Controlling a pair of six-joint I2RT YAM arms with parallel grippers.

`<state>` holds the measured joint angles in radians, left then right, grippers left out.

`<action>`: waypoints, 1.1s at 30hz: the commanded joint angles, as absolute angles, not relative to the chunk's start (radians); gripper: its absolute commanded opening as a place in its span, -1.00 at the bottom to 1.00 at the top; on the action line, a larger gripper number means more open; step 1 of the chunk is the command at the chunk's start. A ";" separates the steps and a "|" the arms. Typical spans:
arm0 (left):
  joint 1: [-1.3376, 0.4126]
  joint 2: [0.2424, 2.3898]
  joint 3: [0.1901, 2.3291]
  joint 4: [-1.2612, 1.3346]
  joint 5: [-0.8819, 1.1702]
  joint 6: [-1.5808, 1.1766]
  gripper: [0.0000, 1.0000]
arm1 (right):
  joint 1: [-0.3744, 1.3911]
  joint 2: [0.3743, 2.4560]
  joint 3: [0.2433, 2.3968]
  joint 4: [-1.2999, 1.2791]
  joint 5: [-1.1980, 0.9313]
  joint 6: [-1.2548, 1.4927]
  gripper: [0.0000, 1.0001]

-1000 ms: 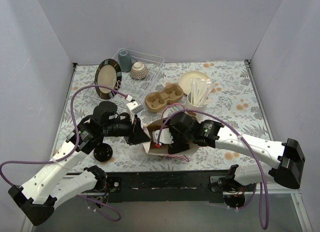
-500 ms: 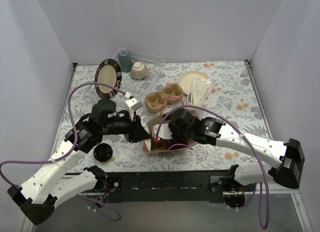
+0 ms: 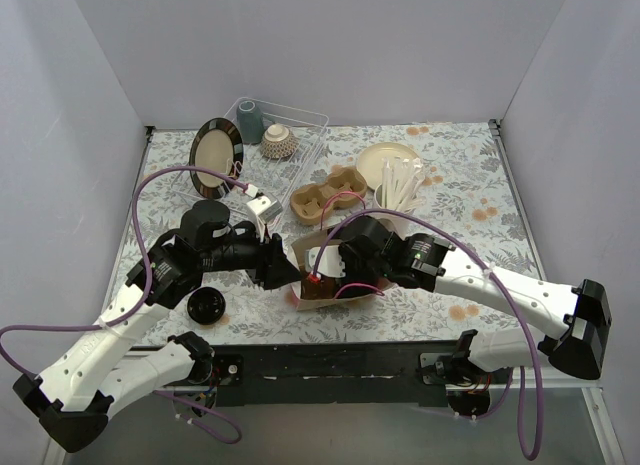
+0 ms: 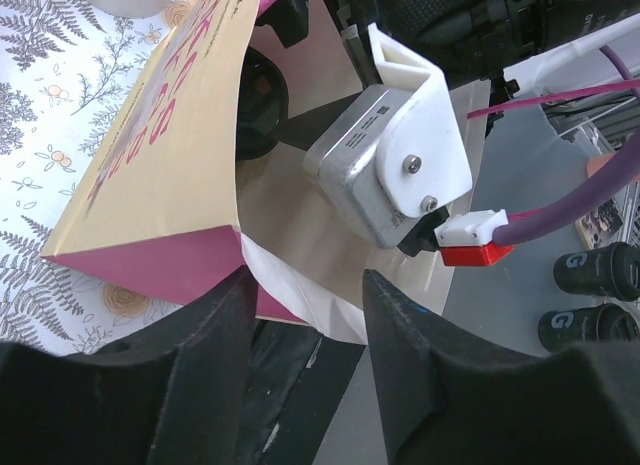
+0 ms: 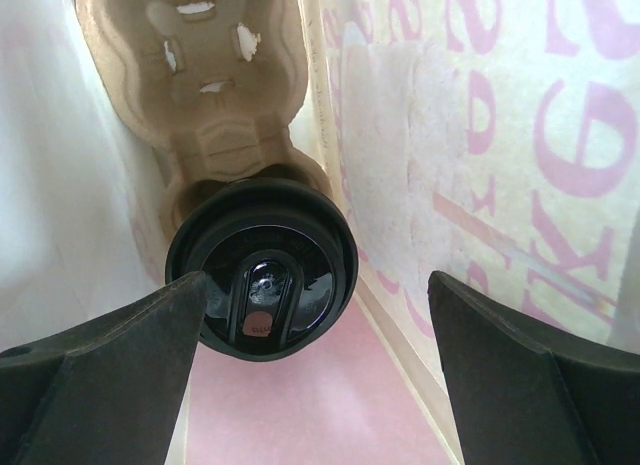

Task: Pack the takeout coffee

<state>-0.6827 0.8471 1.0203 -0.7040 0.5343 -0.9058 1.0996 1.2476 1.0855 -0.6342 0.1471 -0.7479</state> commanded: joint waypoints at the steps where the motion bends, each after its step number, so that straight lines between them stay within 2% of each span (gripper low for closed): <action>1: -0.686 0.836 1.051 -0.727 0.522 -0.904 -0.04 | 1.092 1.219 1.138 -0.632 0.140 -0.729 0.97; 20: -0.686 0.871 1.106 -0.730 0.453 -0.885 0.34 | 1.000 1.232 1.246 -0.604 0.091 -0.721 0.97; 24: -0.686 0.900 1.152 -0.744 0.417 -0.865 0.37 | 0.985 1.232 1.272 -0.597 0.094 -0.722 0.97; 29: -0.686 0.911 1.186 -0.744 0.391 -0.851 0.42 | 0.977 1.223 1.295 -0.592 0.118 -0.703 0.97; 33: -0.686 0.908 1.204 -0.745 0.383 -0.832 0.53 | 0.976 1.201 1.284 -0.542 0.196 -0.647 0.97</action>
